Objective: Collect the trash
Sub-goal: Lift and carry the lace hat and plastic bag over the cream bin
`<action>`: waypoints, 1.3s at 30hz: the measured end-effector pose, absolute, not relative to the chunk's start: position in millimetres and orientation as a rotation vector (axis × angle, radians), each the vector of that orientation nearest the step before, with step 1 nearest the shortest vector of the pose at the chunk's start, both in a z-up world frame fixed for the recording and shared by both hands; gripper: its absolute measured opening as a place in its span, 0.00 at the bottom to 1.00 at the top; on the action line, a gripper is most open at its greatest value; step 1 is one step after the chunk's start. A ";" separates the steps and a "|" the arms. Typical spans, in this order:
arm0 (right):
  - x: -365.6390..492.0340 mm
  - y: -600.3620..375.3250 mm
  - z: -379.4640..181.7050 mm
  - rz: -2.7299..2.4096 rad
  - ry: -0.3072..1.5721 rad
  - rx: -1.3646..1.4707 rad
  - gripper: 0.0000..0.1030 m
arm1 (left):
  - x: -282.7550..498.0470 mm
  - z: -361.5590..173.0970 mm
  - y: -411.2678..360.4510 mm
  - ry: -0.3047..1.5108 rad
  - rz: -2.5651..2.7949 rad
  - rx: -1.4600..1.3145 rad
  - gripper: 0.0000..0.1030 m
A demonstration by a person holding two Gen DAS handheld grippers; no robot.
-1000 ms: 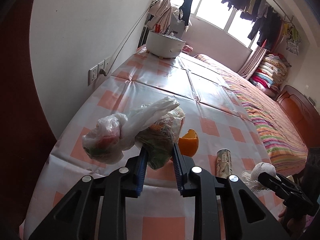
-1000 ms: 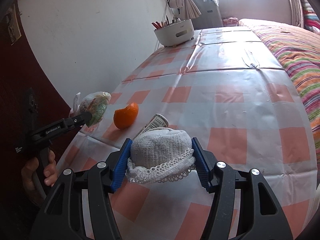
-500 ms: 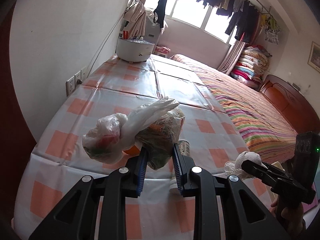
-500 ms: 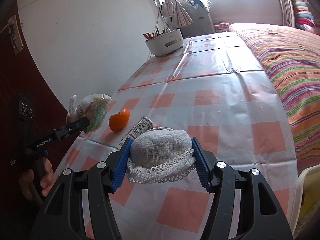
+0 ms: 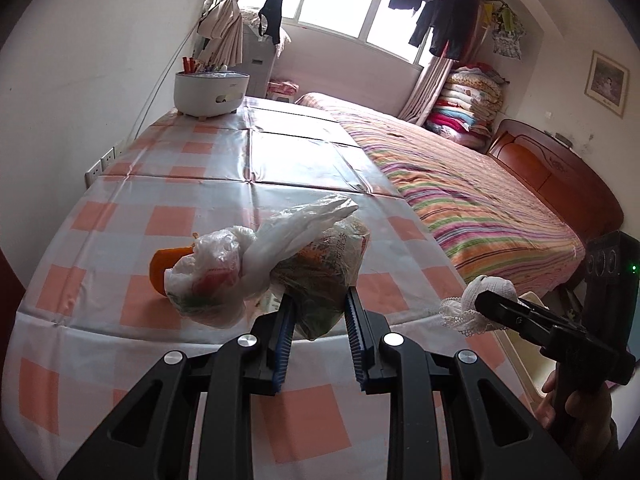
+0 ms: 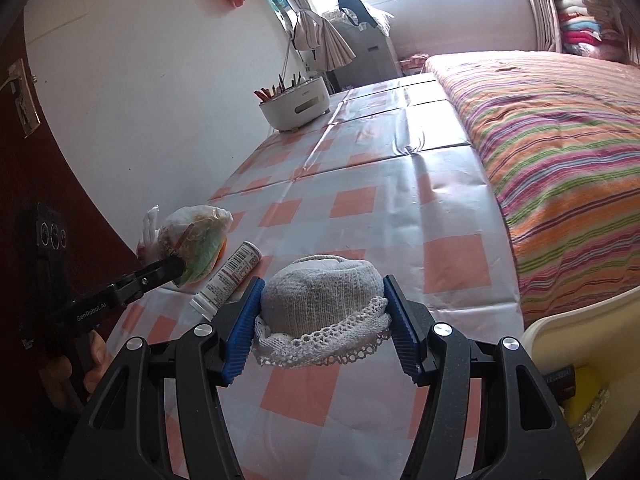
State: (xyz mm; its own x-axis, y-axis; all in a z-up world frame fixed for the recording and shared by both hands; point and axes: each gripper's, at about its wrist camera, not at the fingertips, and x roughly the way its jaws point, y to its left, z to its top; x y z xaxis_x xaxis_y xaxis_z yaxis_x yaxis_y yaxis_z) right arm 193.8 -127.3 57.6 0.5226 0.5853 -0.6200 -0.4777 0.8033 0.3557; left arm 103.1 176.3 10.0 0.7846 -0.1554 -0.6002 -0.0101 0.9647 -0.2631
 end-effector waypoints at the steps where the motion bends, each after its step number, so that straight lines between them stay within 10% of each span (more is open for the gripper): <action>1: 193.9 -129.7 57.7 0.635 0.797 0.149 0.56 | 104.4 9.7 171.2 0.669 -0.091 -0.255 0.24; 39: 171.8 -268.3 74.7 0.437 0.704 0.277 0.57 | 122.1 6.3 21.5 0.735 -0.350 -0.105 0.24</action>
State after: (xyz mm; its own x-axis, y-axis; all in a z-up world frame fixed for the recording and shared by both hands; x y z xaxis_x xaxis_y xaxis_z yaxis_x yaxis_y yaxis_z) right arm 171.8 -268.3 74.7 0.6777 0.4751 -0.5613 -0.2922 0.8744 0.3874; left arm 122.1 21.5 6.3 0.6871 -0.3487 -0.6375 0.2754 0.9368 -0.2155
